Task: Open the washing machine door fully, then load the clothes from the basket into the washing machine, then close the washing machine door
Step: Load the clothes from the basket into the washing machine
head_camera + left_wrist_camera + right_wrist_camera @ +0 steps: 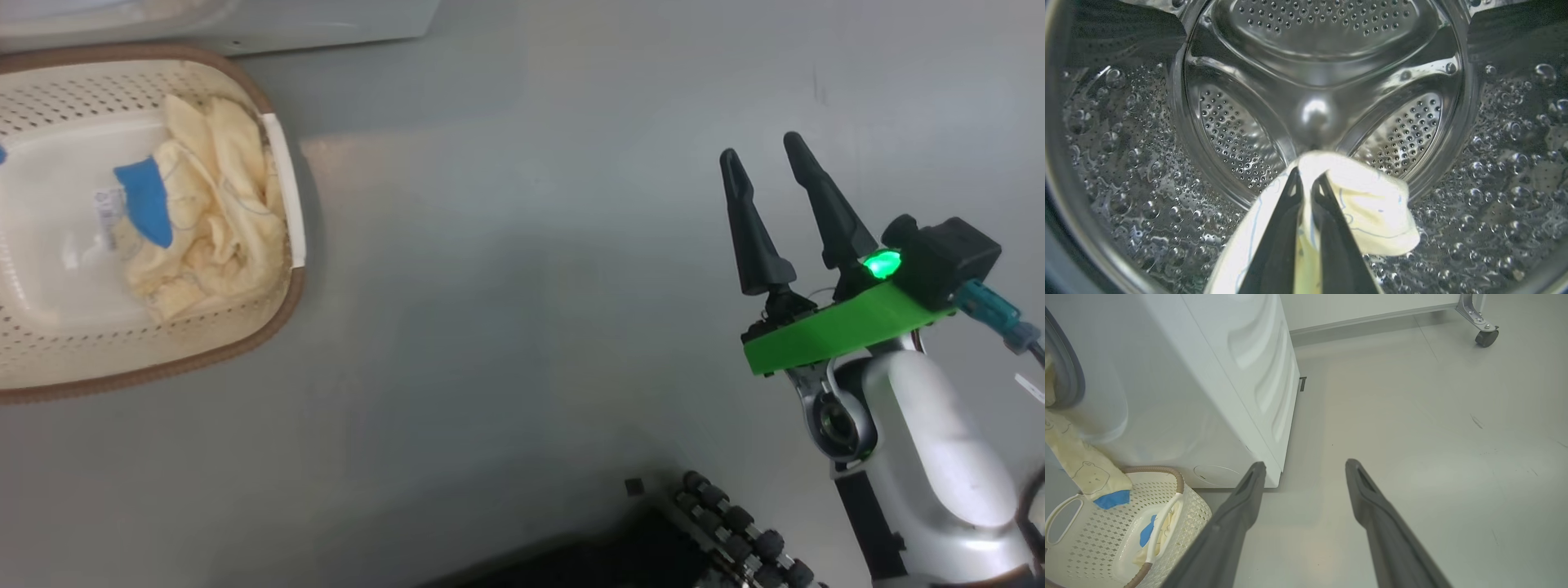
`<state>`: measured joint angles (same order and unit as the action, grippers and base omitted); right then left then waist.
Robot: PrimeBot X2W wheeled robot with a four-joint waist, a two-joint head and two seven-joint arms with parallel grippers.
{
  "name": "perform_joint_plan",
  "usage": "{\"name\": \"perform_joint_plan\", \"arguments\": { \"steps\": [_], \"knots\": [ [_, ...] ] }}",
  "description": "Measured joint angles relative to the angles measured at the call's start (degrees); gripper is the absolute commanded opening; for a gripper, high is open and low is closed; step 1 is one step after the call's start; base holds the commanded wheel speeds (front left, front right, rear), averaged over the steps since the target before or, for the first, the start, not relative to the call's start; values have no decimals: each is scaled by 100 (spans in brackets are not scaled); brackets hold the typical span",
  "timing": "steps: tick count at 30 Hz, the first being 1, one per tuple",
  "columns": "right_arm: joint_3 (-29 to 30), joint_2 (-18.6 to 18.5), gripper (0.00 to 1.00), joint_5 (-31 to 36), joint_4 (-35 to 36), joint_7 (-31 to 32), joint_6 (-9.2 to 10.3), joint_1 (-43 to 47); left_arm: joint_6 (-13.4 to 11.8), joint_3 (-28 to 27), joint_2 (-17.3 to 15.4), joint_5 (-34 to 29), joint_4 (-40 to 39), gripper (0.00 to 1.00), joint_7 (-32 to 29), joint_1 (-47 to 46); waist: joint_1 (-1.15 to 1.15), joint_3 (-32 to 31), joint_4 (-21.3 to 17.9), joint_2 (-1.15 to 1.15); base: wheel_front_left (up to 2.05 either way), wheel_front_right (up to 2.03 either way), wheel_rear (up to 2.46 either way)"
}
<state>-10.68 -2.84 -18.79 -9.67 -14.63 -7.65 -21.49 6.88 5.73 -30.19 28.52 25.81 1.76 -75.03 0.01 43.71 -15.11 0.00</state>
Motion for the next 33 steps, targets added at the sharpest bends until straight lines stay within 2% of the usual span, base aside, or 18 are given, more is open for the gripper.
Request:
{"name": "perform_joint_plan", "arguments": {
  "steps": [6,14,16,23,33],
  "knots": [
    [-258,0,100,-283,4,0,0,-216,21,280,-249,-108,527,0,-25,-1271,-1,366,-340,0,0,0,0],
    [-478,2,100,-479,5,0,0,-349,22,676,-359,-409,1617,0,335,-2217,-1,646,-615,0,0,0,0],
    [-486,2,100,-492,8,0,0,-398,23,948,-390,-579,2015,0,416,-2472,-1,703,-669,0,0,0,0],
    [-594,2,100,-492,3,0,0,-398,42,1134,-346,-590,2925,0,777,-2785,-1,779,-729,0,0,0,0],
    [-598,2,100,-490,-22,0,0,-398,48,1464,-177,-560,3598,0,1020,-2845,-2,712,-684,0,0,0,0]
  ]
}}
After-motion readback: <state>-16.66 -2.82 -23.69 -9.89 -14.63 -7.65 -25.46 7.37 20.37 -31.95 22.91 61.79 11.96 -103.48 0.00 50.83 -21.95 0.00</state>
